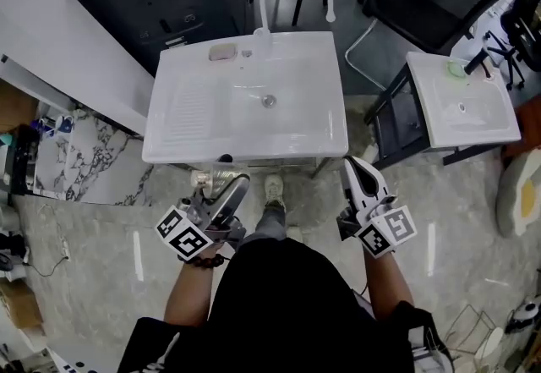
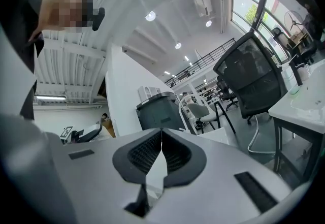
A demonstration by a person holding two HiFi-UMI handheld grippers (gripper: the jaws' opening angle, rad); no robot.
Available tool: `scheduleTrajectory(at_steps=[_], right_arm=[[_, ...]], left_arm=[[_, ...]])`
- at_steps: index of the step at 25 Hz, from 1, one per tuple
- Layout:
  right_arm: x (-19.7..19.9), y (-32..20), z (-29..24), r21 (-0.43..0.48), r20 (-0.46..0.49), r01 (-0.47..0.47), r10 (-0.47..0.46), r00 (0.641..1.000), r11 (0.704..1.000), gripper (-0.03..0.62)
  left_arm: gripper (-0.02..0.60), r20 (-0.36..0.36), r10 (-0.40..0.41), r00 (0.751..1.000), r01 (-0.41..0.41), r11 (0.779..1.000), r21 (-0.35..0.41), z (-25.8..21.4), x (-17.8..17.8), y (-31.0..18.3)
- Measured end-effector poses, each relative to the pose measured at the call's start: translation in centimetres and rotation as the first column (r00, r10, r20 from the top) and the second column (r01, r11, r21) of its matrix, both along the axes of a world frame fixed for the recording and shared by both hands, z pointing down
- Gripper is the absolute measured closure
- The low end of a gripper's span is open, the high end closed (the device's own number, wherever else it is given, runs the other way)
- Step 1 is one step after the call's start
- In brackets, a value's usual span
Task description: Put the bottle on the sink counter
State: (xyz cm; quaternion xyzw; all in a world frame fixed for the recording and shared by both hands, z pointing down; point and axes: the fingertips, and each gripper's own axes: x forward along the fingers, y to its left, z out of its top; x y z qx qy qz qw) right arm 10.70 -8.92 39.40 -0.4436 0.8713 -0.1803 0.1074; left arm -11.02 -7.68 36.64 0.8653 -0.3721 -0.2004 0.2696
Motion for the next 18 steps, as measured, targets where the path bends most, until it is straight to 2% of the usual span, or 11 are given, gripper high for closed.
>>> scheduleTrajectory(at_steps=[9, 18], right_arm=[[1.1, -7.6, -0.9, 0.025, -0.066, -0.071, 0.073, 0.995, 0.997, 0.563], [0.7, -16.0, -2.2, 0.034, -0.065, -0.11, 0.112, 0.992, 0.993, 0.563]], left_arm=[[0.23, -0.052, 0.104, 0.993, -0.105, 0.995, 0.001, 0.9, 2.0, -11.0], [0.23, 0.047, 0.223, 0.974, -0.225, 0.973, 0.051, 1.4, 4.6, -20.3]])
